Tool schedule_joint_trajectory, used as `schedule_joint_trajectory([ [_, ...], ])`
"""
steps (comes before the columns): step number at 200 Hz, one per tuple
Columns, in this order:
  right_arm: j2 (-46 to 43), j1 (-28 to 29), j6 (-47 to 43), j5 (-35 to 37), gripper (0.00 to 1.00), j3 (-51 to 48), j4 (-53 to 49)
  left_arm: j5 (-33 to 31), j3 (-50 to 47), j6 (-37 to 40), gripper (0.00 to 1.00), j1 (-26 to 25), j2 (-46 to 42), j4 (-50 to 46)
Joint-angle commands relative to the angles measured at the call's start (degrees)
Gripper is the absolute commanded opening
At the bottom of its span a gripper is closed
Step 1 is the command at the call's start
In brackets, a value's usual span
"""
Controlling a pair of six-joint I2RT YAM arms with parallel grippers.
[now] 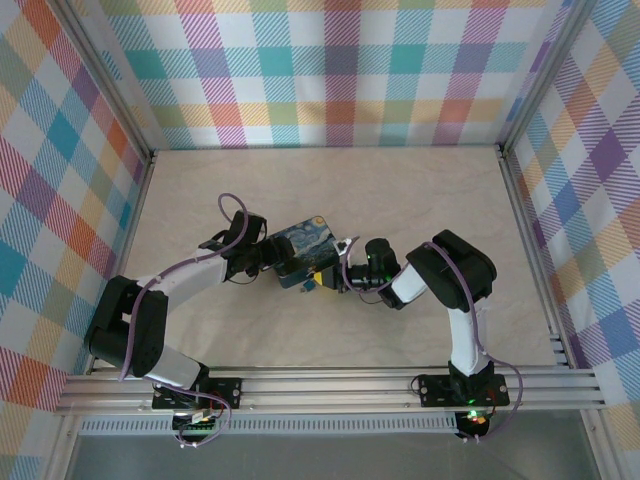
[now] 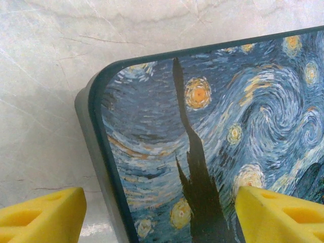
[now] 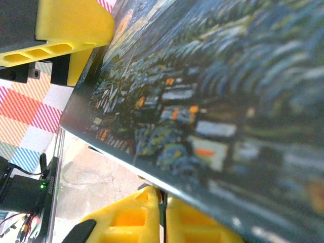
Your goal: Unlock a padlock with a key
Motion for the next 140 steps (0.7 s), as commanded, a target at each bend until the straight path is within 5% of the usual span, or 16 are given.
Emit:
schedule_joint_trajectory([
  [1,0.1,0.6,-0.8,1.3,0.06,-1.2,-0.3,-1.4,-1.9,-0.1,0.77,-0.7,-1.1,-2.7],
  [140,-5.9,-3.5,7.5,8.5,0.02,-7.0,6.0,-3.4,-5.0,-1.1,0.79,-2.0,-3.8,-3.1],
])
